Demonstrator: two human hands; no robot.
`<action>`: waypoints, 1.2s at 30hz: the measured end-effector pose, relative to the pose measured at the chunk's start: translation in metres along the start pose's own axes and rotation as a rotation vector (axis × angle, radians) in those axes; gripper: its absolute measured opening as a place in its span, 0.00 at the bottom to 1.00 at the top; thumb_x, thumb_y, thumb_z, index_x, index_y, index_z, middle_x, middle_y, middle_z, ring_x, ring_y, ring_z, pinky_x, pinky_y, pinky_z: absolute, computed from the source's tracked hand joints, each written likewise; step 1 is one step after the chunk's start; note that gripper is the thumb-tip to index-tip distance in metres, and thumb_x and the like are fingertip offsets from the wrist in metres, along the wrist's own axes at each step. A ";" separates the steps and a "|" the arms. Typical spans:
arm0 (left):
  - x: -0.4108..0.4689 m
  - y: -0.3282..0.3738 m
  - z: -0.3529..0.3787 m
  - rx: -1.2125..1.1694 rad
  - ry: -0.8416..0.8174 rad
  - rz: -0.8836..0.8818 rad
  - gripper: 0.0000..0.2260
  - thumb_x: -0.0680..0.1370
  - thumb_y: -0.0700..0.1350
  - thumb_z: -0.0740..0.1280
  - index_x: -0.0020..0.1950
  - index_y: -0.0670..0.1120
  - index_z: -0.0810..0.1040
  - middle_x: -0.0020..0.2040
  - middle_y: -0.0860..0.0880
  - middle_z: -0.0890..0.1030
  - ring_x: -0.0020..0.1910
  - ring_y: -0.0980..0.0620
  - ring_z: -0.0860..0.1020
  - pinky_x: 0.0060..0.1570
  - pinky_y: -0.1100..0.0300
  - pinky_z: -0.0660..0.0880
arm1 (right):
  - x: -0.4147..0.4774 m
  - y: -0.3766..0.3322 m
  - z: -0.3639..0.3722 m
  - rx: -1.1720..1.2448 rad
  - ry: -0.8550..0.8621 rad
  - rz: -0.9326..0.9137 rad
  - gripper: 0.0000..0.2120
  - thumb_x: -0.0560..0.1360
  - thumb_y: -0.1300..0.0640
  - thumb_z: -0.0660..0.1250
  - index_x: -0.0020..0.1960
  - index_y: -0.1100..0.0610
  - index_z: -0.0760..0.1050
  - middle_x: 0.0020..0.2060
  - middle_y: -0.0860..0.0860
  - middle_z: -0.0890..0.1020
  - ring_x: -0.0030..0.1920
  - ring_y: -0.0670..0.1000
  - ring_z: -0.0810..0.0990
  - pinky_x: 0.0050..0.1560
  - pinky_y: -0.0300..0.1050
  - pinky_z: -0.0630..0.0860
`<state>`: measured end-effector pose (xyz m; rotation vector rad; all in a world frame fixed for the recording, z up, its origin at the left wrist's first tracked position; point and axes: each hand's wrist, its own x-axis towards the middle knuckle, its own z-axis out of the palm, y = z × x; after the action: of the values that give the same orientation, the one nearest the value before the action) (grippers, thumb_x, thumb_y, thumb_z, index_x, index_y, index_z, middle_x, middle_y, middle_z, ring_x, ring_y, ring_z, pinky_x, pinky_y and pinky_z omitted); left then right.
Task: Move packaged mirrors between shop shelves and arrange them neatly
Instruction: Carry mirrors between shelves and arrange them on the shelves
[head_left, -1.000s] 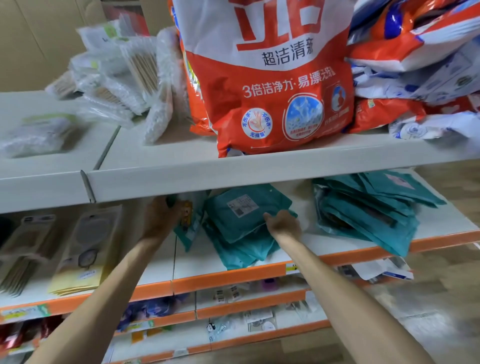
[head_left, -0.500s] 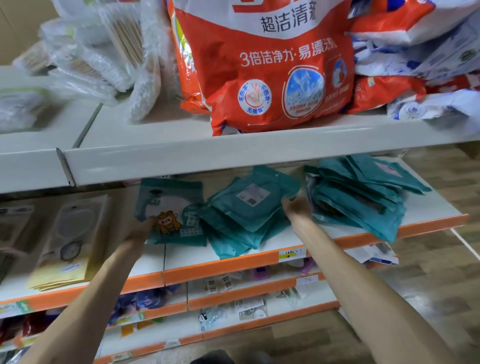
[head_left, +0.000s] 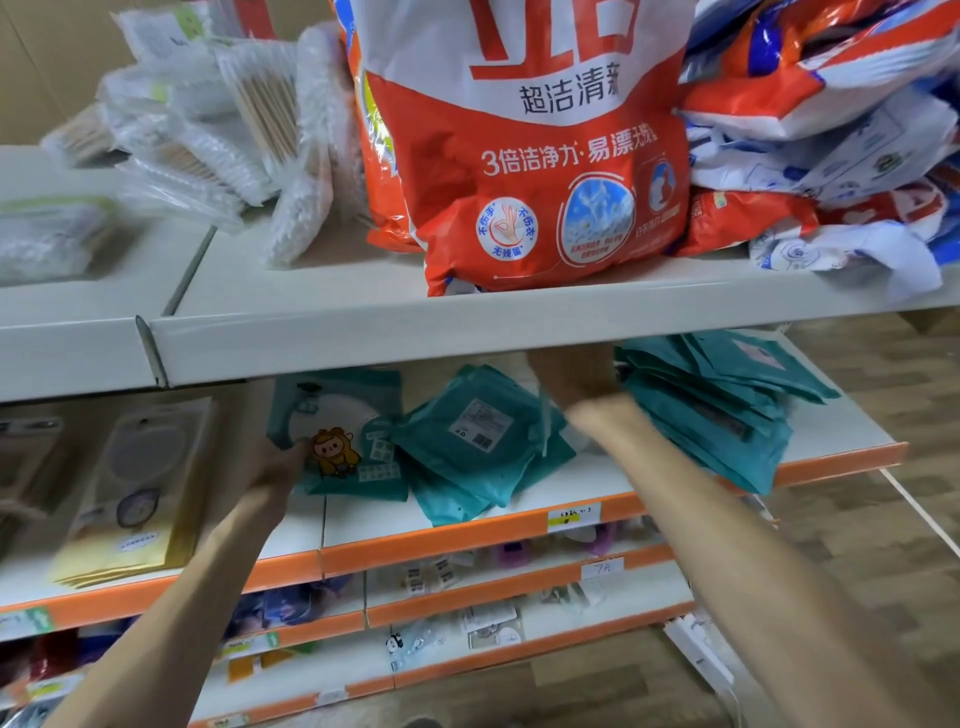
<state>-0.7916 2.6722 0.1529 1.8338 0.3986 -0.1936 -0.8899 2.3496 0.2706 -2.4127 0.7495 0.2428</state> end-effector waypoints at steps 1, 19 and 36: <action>0.001 -0.001 -0.001 -0.014 -0.001 -0.004 0.14 0.80 0.40 0.65 0.64 0.36 0.72 0.55 0.36 0.79 0.51 0.44 0.75 0.55 0.49 0.73 | -0.005 -0.016 0.013 -0.129 0.072 -0.052 0.13 0.82 0.58 0.57 0.40 0.57 0.70 0.39 0.53 0.74 0.43 0.52 0.75 0.42 0.43 0.70; 0.007 -0.007 -0.002 -0.024 -0.142 -0.066 0.11 0.78 0.40 0.69 0.58 0.39 0.73 0.46 0.42 0.80 0.42 0.48 0.80 0.37 0.59 0.77 | 0.079 0.025 0.100 -0.132 0.241 -0.106 0.25 0.75 0.45 0.67 0.64 0.60 0.68 0.60 0.58 0.74 0.60 0.59 0.71 0.58 0.54 0.71; 0.014 0.002 -0.011 0.067 -0.081 -0.228 0.04 0.75 0.36 0.70 0.48 0.39 0.78 0.47 0.39 0.81 0.47 0.41 0.79 0.49 0.47 0.78 | 0.067 0.038 0.077 0.645 -0.197 0.155 0.12 0.73 0.60 0.73 0.54 0.64 0.79 0.45 0.58 0.85 0.45 0.58 0.85 0.50 0.52 0.82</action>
<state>-0.7783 2.6848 0.1530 1.8376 0.5491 -0.4413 -0.8556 2.3393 0.1678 -1.7009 0.7790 0.2495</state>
